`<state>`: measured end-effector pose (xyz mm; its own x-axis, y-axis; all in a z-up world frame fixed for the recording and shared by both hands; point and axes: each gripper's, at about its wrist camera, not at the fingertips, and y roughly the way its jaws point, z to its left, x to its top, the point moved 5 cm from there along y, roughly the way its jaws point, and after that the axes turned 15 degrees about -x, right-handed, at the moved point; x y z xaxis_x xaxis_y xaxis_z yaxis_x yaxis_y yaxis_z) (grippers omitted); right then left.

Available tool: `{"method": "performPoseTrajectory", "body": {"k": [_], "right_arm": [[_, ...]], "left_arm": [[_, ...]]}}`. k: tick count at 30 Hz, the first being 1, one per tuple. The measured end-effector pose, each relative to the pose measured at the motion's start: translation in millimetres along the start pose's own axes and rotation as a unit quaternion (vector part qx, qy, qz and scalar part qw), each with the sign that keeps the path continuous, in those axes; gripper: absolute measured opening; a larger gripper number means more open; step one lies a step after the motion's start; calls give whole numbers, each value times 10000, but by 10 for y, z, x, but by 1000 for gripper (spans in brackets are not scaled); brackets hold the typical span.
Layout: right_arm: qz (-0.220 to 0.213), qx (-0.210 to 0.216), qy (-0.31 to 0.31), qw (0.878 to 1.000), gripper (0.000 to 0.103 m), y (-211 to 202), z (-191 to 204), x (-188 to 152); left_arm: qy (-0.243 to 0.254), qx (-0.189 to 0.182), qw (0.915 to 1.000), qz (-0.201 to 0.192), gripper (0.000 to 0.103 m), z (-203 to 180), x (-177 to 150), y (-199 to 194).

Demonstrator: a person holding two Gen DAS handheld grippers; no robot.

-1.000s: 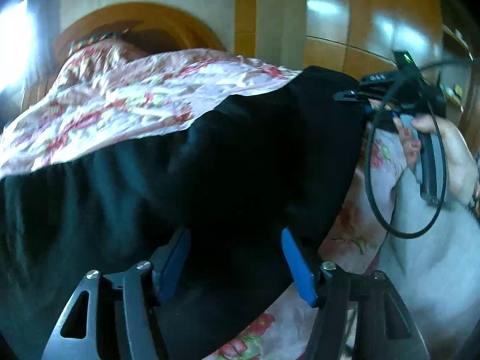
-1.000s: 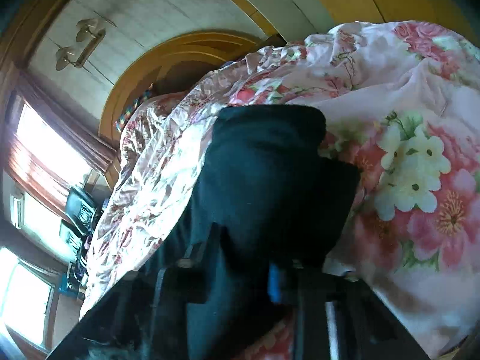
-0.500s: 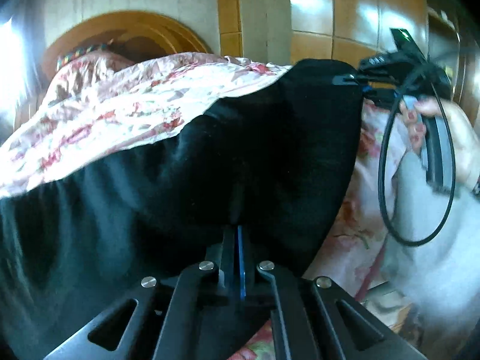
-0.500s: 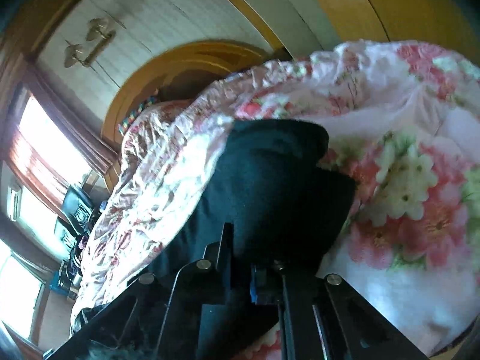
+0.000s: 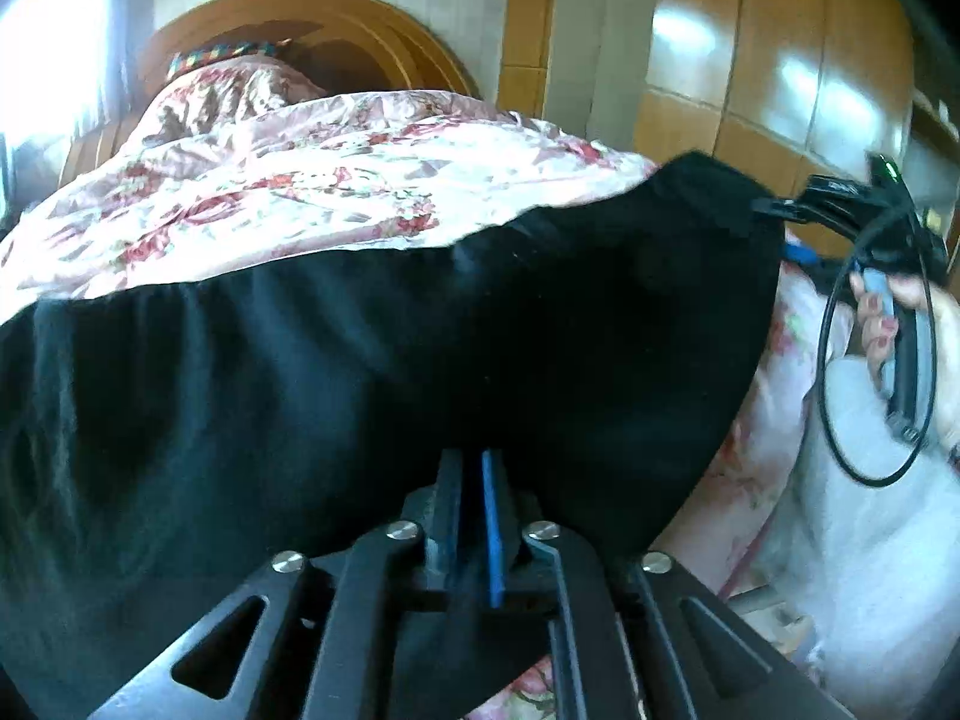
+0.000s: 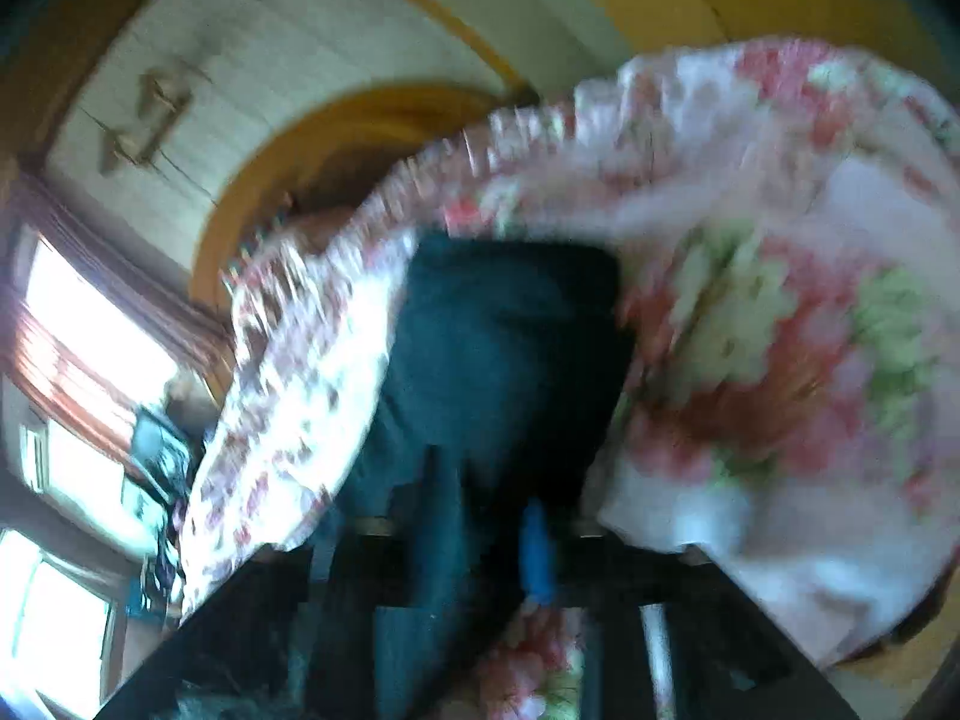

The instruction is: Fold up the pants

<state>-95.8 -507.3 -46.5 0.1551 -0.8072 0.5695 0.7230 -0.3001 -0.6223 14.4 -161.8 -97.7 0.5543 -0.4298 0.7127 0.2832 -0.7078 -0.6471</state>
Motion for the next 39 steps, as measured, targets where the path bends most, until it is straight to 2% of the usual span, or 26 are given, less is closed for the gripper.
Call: {"method": "performPoseTrajectory", "body": {"k": [2, 4, 6, 9, 11, 13, 14, 15, 18, 20, 22, 24, 27, 29, 32, 34, 37, 39], "right_arm": [[-95, -133, 183, 9997, 61, -19, -109, 47], [207, -171, 354, 9990, 61, 102, -187, 29], [531, 57, 625, 9966, 61, 251, -234, 18], [491, 345, 531, 9968, 60, 340, -167, 80], [546, 374, 359, 9972, 59, 409, -93, 75], [571, 403, 146, 9975, 49, 491, 12, 69], [630, 442, 48, 9970, 29, 533, 61, 59], [661, 514, -18, 9965, 16, 559, 119, 51], [248, 570, -226, 9978, 15, 413, 190, 80], [-48, 556, -282, 9980, 15, 285, 183, 111], [-220, 510, -209, 9982, 14, 217, 148, 161], [-155, 421, -33, 9990, 14, 252, 57, 166], [220, 119, 119, 9996, 14, 438, -2, 115], [311, -87, -12, 9995, 17, 494, 19, 93], [316, -124, 56, 9994, 29, 440, -4, 95], [139, -166, 186, 9996, 36, 341, -63, 119], [-374, -461, 290, 9978, 40, 87, -147, 172], [-791, -704, 136, 9943, 52, -102, -140, 179]], "left_arm": [[-221, -30, 9996, -150, 17, 74, 42, -68], [-437, 11, 9986, -310, 19, 175, 110, -132], [-666, 79, 9966, -482, 26, 318, 197, -208], [-1077, 322, 9916, -643, 27, 634, 294, -321], [-1359, 537, 9871, -655, 27, 876, 303, -381], [-1486, 804, 9836, -638, 27, 1093, 296, -431], [-1495, 930, 9822, -652, 27, 1166, 297, -465], [-1489, 1077, 9808, -654, 27, 1241, 305, -493], [-1447, 1504, 9761, -603, 27, 1500, 382, -578], [-1459, 1612, 9744, -568, 27, 1622, 388, -610], [-1407, 1679, 9749, -391, 27, 1730, 373, -564], [-1173, 1888, 9749, -161, 27, 1828, 384, -444], [-827, 2247, 9709, 59, 28, 1993, 360, -240], [-891, 2244, 9704, -24, 28, 2057, 365, -210], [-960, 2093, 9730, -154, 28, 2057, 378, -289], [-991, 2008, 9745, -177, 28, 2060, 366, -366], [-811, 2212, 9717, -172, 28, 2003, 342, -485], [-772, 2260, 9710, -144, 28, 1951, 295, -552]]}}
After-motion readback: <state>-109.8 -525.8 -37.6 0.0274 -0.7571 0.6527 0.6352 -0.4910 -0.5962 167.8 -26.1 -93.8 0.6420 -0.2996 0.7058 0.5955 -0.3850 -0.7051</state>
